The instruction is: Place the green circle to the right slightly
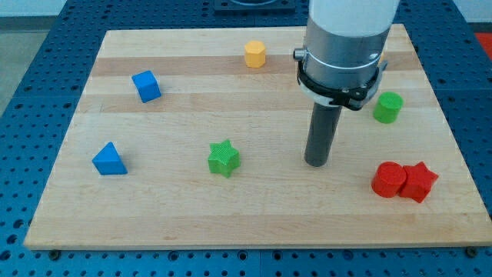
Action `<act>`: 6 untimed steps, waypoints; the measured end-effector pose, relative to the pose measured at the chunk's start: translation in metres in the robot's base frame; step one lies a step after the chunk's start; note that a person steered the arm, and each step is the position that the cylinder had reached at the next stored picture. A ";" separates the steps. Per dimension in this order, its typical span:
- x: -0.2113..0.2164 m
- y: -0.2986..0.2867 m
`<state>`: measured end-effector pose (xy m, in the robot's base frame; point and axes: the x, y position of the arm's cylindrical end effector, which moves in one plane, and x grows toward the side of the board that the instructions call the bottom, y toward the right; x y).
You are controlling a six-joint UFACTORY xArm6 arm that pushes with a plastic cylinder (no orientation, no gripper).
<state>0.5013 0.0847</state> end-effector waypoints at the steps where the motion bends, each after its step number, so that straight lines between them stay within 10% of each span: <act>1: -0.027 -0.016; 6: -0.119 0.111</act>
